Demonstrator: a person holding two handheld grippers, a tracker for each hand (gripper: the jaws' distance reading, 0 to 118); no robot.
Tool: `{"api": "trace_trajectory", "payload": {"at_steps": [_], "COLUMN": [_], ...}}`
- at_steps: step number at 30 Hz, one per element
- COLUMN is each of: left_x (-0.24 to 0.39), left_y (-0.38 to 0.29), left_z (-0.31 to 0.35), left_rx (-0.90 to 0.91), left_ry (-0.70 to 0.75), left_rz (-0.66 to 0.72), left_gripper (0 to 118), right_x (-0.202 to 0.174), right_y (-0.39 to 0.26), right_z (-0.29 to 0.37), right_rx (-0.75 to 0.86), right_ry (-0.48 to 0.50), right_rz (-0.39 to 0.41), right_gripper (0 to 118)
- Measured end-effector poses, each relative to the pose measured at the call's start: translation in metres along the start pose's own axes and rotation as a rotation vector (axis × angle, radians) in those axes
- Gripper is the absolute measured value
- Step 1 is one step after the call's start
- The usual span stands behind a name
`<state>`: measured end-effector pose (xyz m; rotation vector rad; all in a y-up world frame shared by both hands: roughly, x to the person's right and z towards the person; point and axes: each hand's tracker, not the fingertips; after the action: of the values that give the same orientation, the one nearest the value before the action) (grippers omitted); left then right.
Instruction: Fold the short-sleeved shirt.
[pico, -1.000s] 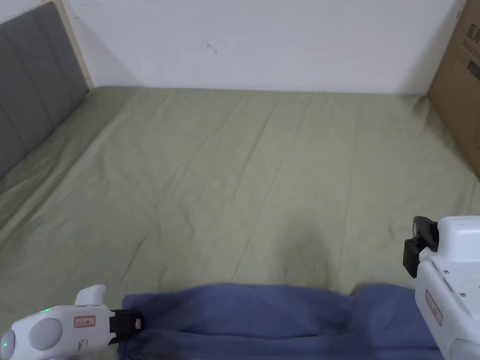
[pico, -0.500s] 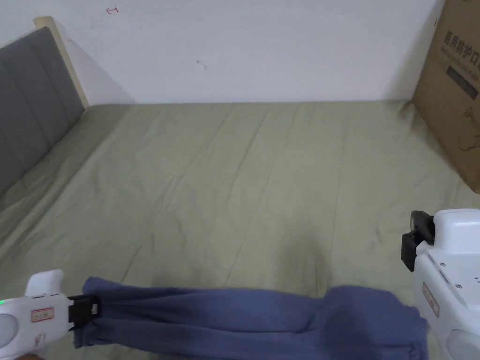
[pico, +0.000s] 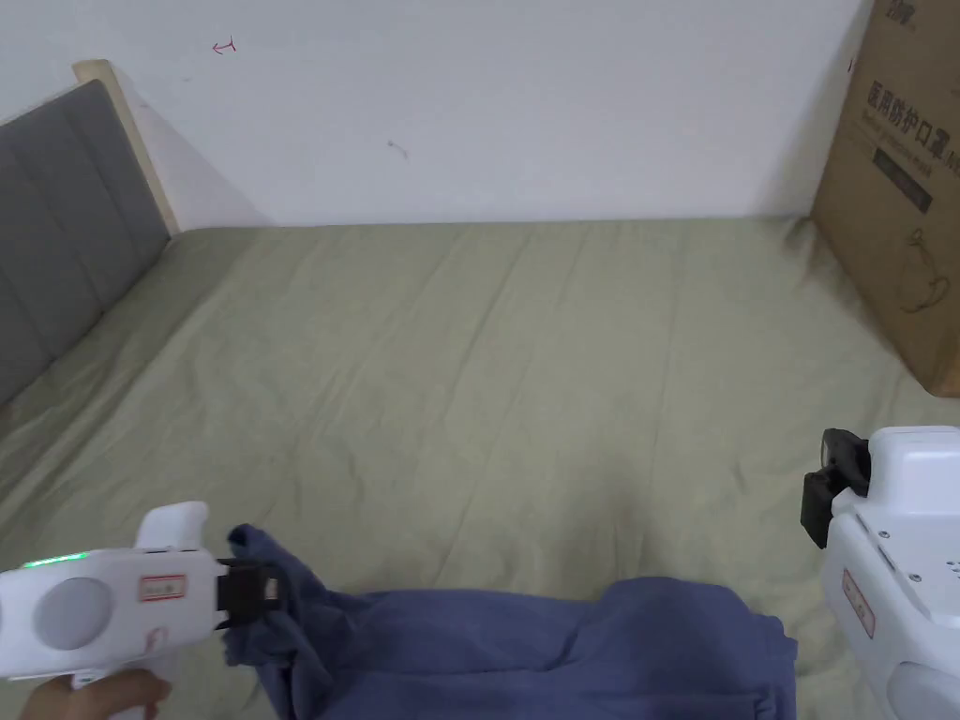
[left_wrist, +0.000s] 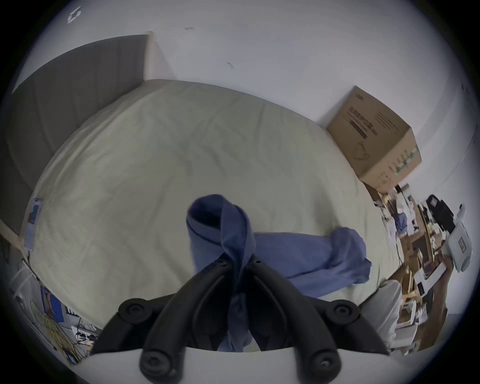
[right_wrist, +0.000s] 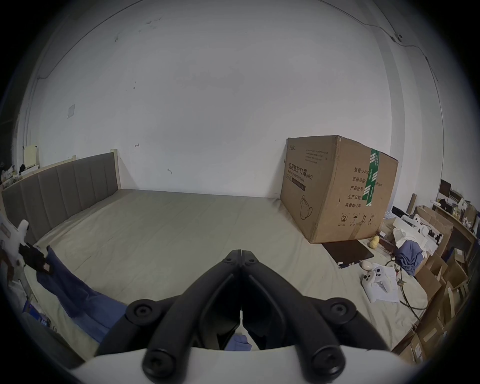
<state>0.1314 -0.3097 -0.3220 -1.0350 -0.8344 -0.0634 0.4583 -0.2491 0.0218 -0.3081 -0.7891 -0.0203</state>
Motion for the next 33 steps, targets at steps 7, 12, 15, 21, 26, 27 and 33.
{"api": "trace_trajectory", "payload": {"at_steps": [7,12,15,21,26,27,33], "left_x": [0.067,0.106,0.117,0.128,0.134,0.132,0.111], "left_y": [-0.010,-0.028,-0.039,-0.048,-0.035,-0.031,-0.006], "left_z": [-0.070,-0.125,-0.152,-0.161,-0.132,-0.120,-0.057], "left_rx": [-0.145,-0.257,-0.302,-0.300,-0.192,-0.148,0.142], "left_ry": [-0.114,-0.114,-0.112,-0.148,-0.195,-0.193,-0.179], "left_rz": [-0.092,-0.134,-0.149,-0.074,-0.059,-0.056,-0.042], "left_gripper": [7,7,7,104,105,105,104], "right_x": [0.005,0.014,0.018,0.028,0.030,0.030,0.028], "right_y": [-0.001,-0.005,-0.007,-0.011,-0.010,-0.010,-0.007], "right_z": [0.004,0.005,0.006,0.006,0.006,0.006,0.006], "right_rx": [0.005,-0.006,-0.012,-0.027,-0.030,-0.029,-0.019], "right_ry": [-0.006,-0.024,-0.032,-0.048,-0.056,-0.055,-0.047], "right_rz": [0.000,-0.005,-0.008,-0.012,-0.022,-0.023,-0.027], "right_gripper": [0,0,0,0,0,0,0]}}
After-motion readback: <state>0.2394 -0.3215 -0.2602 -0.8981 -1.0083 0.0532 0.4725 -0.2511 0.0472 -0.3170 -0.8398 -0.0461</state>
